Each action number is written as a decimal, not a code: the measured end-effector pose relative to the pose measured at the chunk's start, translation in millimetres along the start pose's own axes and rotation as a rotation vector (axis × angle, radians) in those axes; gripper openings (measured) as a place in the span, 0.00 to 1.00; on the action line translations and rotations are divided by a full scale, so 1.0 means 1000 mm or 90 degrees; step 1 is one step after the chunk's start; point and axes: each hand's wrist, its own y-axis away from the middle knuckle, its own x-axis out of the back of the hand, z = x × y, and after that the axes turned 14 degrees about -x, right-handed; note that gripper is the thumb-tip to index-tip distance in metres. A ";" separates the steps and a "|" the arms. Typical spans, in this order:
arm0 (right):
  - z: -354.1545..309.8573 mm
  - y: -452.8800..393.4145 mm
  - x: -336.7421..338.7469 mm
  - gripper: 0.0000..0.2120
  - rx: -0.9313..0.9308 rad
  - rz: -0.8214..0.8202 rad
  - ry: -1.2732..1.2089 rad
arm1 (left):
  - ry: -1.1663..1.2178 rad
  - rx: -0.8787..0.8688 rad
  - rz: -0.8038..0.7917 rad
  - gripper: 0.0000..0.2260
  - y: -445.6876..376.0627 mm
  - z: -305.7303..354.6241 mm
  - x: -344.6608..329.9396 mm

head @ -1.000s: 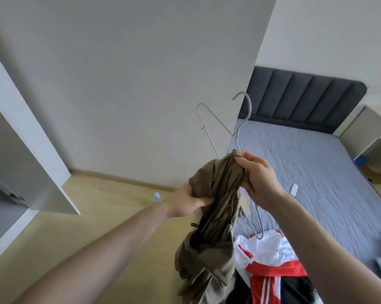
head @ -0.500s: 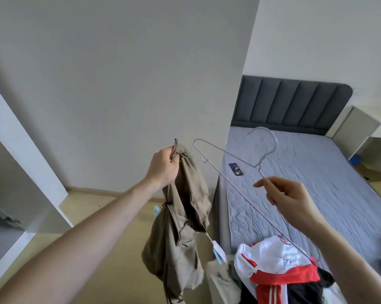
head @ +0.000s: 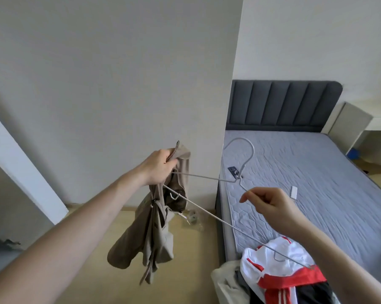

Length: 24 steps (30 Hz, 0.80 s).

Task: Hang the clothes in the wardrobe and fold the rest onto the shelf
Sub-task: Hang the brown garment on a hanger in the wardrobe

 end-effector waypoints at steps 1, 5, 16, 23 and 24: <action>-0.002 -0.002 -0.008 0.14 0.006 0.006 0.001 | 0.006 -0.016 -0.009 0.14 0.001 0.007 0.004; -0.009 -0.006 -0.044 0.13 0.027 0.003 0.010 | 0.016 -0.084 -0.026 0.16 0.006 0.045 0.010; -0.020 -0.002 -0.063 0.23 0.097 0.023 -0.269 | -0.236 -0.296 -0.168 0.09 0.019 0.072 0.010; -0.014 0.010 -0.050 0.17 0.110 0.086 -0.255 | -0.287 -0.327 -0.077 0.06 -0.007 0.053 0.018; -0.013 0.010 -0.045 0.14 0.108 0.112 -0.240 | -0.285 -0.320 -0.077 0.07 -0.009 0.054 0.018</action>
